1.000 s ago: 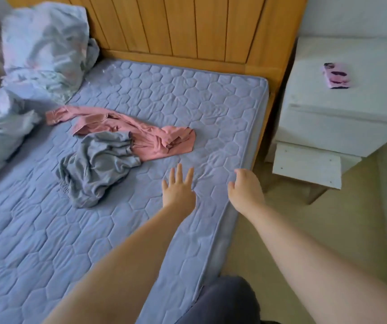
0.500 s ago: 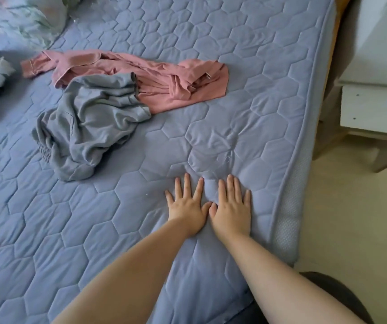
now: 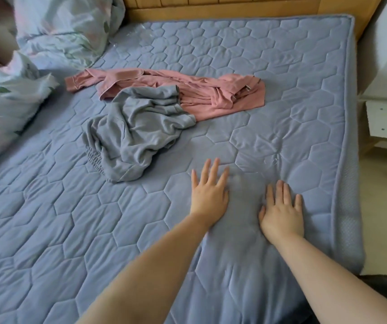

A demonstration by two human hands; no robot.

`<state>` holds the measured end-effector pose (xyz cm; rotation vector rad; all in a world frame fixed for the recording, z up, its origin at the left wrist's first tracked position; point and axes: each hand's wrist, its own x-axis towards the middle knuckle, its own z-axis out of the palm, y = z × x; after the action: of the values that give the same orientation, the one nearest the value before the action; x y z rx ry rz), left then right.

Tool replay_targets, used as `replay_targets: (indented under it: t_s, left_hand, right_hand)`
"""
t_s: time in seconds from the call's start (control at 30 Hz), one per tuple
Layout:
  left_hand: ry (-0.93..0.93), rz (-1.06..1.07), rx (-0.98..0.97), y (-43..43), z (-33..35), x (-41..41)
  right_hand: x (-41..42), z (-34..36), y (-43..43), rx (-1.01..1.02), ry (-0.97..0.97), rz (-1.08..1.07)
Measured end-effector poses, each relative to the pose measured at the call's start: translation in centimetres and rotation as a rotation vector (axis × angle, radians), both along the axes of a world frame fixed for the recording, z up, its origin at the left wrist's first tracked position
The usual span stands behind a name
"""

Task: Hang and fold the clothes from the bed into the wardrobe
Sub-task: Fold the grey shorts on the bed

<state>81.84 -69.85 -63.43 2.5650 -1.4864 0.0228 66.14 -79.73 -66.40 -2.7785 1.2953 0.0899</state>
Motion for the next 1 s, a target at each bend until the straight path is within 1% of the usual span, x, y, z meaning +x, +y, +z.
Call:
replay_targets:
  t_s: [0.07,0.13,0.2,0.27,0.3,0.33,0.37,0.43,0.5,0.53,0.57,0.63,0.67,0.7,0.73,0.77,0.8,0.83,0.87,0.9,0.93,0.97,1.0]
  left_hand:
    - [-0.084,0.170,0.035,1.0,1.9,4.7]
    - [-0.119,0.335,0.064,1.8,3.4,9.1]
    - [-0.088,0.506,0.116,2.7,4.6,12.4]
    - [0.091,0.716,0.103,3.5,5.1,14.5]
    - [0.209,0.790,0.055,3.8,5.1,15.1]
    - [0.302,0.819,-0.005,4.1,5.0,15.3]
    - [0.356,0.817,-0.056,4.0,5.0,15.2]
    - [0.371,0.723,-0.107,2.7,5.6,13.7]
    - [0.420,0.525,-0.088,1.0,6.2,10.2]
    - [0.493,0.408,-0.062,0.1,6.2,7.8]
    - [0.587,0.275,-0.026,-0.6,6.2,5.1]
    - [0.774,-0.017,0.100,-1.7,5.9,0.4]
    - [0.852,-0.142,0.171,-2.1,5.9,-1.3]
    - [0.932,-0.221,0.211,-2.4,6.0,-2.6]
    - [1.037,-0.239,0.201,-2.7,6.1,-3.4]
    - [1.138,-0.208,0.141,-2.7,6.4,-3.8]
    - [1.148,-0.163,0.040,-2.5,6.5,-3.9]
    - [1.011,-0.118,-0.079,-2.1,6.3,-3.7]
    - [0.757,-0.094,-0.188,-1.6,6.0,-3.3]
    - [0.470,-0.082,-0.250,-0.9,5.6,-2.5]
    - [0.231,-0.054,-0.241,0.1,5.2,-1.5]
    - [0.093,0.011,-0.151,1.0,4.8,-0.5]
    - [0.054,0.092,-0.030,1.9,4.5,0.3]
  right_hand:
    - [0.2,0.2,0.3,0.022,0.087,-0.017]
    - [0.5,0.5,0.2,0.012,0.175,-0.022]
    - [0.7,1.1,0.3,0.000,0.233,-0.022]
    - [0.9,1.4,0.5,0.010,0.255,-0.027]
    - [0.9,1.5,0.6,0.025,0.267,-0.022]
    - [0.7,1.6,0.8,0.037,0.277,-0.014]
    - [0.5,1.5,0.9,0.043,0.275,-0.001]
    - [-0.2,1.5,1.4,0.057,0.250,0.027]
    - [-1.1,1.7,2.0,0.090,0.166,0.050]
    - [-1.6,1.7,2.2,0.140,0.048,0.037]
    - [-2.1,1.9,2.3,0.233,-0.124,-0.012]
    - [-3.0,2.8,2.1,0.425,-0.487,-0.202]
    - [-3.6,3.3,1.6,0.443,-0.633,-0.318]
    - [-4.2,3.8,0.9,0.414,-0.729,-0.431]
    - [-5.0,4.3,0.3,0.386,-0.768,-0.514]
    - [-5.6,4.6,-0.2,0.385,-0.770,-0.556]
    - [-6.1,4.8,-0.4,0.408,-0.757,-0.560]
    - [-6.5,4.9,-0.3,0.433,-0.740,-0.537]
    - [-6.6,4.9,-0.1,0.434,-0.720,-0.499]
    - [-6.4,5.1,0.4,0.401,-0.700,-0.446]
    - [-6.1,5.2,0.9,0.351,-0.687,-0.376]
    - [-5.7,5.3,1.4,0.304,-0.683,-0.288]
    - [-5.2,5.4,1.9,0.269,-0.678,-0.187]
